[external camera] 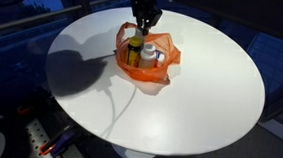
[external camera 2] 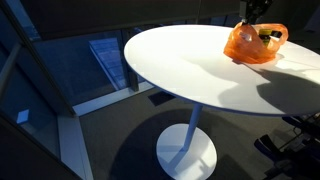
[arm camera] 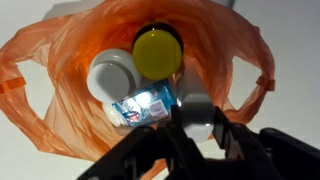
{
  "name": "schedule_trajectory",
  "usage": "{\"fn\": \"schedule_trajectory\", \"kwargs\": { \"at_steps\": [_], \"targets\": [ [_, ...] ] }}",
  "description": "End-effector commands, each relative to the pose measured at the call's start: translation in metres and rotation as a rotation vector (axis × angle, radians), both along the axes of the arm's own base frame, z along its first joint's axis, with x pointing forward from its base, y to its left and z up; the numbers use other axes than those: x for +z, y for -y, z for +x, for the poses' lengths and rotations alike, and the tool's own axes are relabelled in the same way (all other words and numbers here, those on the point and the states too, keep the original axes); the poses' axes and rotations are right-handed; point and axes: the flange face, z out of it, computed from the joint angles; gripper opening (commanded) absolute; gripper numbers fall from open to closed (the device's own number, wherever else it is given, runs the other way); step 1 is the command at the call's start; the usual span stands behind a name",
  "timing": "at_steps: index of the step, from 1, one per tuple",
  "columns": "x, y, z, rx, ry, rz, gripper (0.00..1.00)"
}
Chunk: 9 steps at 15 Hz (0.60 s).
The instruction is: Remove the roll on stick from the plastic bag and put it on the table
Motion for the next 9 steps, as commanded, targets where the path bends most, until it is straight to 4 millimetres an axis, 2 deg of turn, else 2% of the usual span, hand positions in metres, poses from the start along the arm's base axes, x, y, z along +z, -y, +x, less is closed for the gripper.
{"fn": "schedule_trajectory", "kwargs": {
  "at_steps": [1,4,9],
  "targets": [
    [0.027,0.0,0.001,-0.007,0.041,-0.005,0.11],
    [0.048,0.0,0.004,-0.013,0.076,-0.001,0.12],
    [0.098,-0.006,0.0,-0.005,0.156,-0.002,0.11]
  ]
}}
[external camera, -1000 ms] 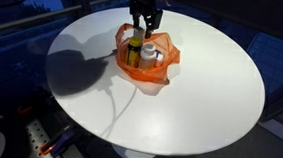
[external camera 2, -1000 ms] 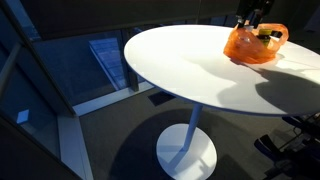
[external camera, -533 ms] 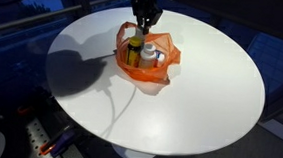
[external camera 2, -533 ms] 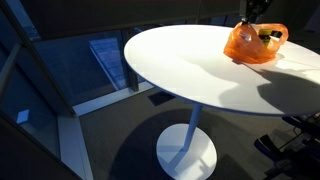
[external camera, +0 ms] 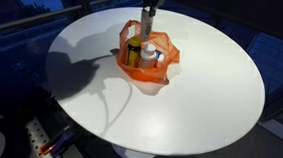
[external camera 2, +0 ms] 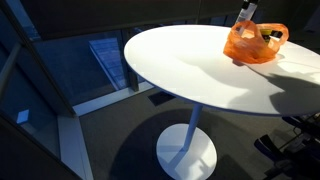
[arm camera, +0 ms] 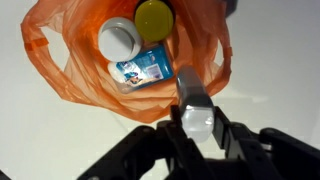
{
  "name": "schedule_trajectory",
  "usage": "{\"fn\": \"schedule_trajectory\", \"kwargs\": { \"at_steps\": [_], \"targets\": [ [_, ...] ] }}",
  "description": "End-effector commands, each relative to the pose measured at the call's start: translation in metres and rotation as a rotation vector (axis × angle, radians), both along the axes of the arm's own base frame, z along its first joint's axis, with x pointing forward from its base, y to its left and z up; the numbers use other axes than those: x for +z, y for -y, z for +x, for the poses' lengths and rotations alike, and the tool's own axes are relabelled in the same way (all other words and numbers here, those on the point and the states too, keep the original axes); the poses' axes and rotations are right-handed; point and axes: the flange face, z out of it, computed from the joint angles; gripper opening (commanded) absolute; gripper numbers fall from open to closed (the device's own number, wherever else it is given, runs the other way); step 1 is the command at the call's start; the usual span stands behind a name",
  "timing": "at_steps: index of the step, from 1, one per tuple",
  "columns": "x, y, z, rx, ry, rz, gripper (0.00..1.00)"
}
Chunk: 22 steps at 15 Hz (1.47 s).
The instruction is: Remove the roll on stick from the plastic bag and put it on the table
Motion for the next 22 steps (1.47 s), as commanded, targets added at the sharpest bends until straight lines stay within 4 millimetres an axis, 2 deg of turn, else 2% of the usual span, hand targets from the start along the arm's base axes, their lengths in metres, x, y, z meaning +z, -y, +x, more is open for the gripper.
{"fn": "schedule_trajectory", "kwargs": {
  "at_steps": [1,7,10,14,15,16,22],
  "targets": [
    [0.045,-0.008,-0.008,0.0,0.052,0.006,0.11],
    [0.108,-0.036,-0.032,0.065,0.14,0.003,0.11],
    [0.125,-0.055,-0.044,0.103,0.156,0.011,0.11],
    [0.13,-0.078,-0.06,0.16,0.155,0.017,0.11],
    [0.124,-0.073,-0.047,0.132,0.151,0.003,0.11],
    [0.123,-0.076,-0.049,0.137,0.149,0.003,0.34],
    [0.118,-0.074,-0.047,0.133,0.139,0.003,0.34]
  ]
}}
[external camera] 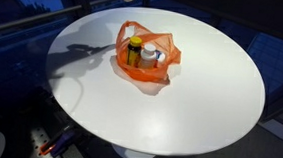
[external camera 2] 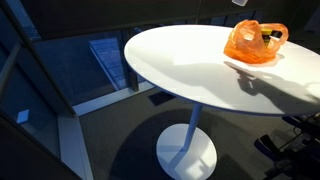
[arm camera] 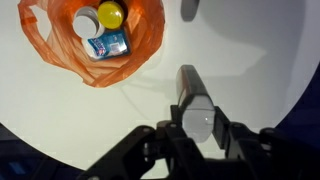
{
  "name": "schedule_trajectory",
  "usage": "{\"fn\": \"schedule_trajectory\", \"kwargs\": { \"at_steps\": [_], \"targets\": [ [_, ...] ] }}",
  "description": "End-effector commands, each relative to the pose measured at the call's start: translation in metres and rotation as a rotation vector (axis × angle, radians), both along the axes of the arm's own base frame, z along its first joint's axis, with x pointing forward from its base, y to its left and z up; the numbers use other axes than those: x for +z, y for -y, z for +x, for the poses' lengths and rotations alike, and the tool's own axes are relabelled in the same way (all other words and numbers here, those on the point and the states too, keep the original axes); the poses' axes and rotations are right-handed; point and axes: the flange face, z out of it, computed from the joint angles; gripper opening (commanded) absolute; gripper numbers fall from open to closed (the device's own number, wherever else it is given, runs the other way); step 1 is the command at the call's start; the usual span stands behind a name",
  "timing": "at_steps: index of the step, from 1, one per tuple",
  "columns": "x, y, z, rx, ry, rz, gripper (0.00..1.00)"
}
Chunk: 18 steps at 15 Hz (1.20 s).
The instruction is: Remove the roll on stick from the plastic bag and put it on the table
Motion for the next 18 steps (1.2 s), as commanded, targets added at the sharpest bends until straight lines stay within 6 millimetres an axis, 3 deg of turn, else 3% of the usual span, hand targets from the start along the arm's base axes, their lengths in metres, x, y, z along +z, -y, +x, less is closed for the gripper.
{"fn": "schedule_trajectory", "kwargs": {
  "at_steps": [1,7,13,18],
  "targets": [
    [0.001,0.0,0.0,0.0,-0.001,0.0,0.12],
    [-0.018,-0.035,-0.009,0.088,-0.027,0.007,0.12],
    [-0.053,-0.083,-0.022,0.189,-0.099,-0.015,0.12],
    [-0.083,-0.11,-0.028,0.23,-0.146,-0.043,0.15]
  ]
}}
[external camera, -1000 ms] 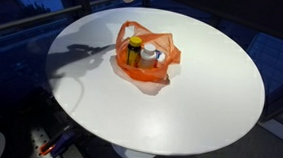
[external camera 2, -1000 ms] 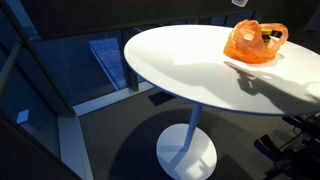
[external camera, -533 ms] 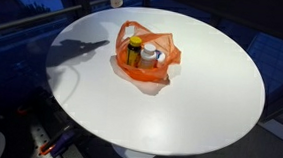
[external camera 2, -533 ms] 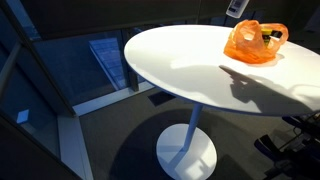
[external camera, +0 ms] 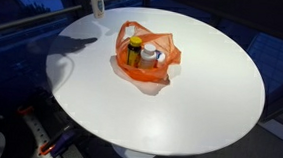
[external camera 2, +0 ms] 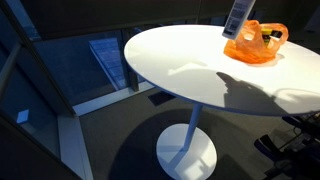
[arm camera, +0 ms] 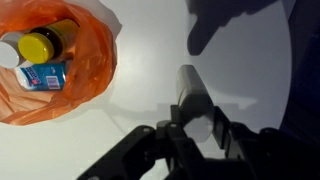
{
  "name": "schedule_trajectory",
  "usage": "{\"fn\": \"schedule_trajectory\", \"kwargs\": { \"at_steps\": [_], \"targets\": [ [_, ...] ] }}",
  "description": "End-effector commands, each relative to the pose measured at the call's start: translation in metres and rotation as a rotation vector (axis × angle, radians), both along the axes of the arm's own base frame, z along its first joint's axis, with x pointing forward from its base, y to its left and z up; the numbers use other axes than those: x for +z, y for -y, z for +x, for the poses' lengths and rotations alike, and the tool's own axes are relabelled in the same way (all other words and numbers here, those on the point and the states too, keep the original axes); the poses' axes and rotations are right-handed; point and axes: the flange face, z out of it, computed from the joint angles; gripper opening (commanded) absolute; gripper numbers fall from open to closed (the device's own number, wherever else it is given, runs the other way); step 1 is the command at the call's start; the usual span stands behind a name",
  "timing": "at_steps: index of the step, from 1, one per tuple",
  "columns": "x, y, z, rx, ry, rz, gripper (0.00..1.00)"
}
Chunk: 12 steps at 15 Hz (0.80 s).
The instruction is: Remove the roll on stick from the plastic bag and put it on the table
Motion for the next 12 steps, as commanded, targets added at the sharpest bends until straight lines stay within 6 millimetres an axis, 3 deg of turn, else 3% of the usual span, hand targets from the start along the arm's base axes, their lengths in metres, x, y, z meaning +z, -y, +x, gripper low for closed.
{"fn": "schedule_trajectory", "kwargs": {
  "at_steps": [1,12],
  "targets": [
    [-0.018,-0.013,-0.001,0.033,-0.006,-0.018,0.15],
    [-0.081,-0.025,0.005,0.057,0.014,-0.018,0.13]
  ]
}}
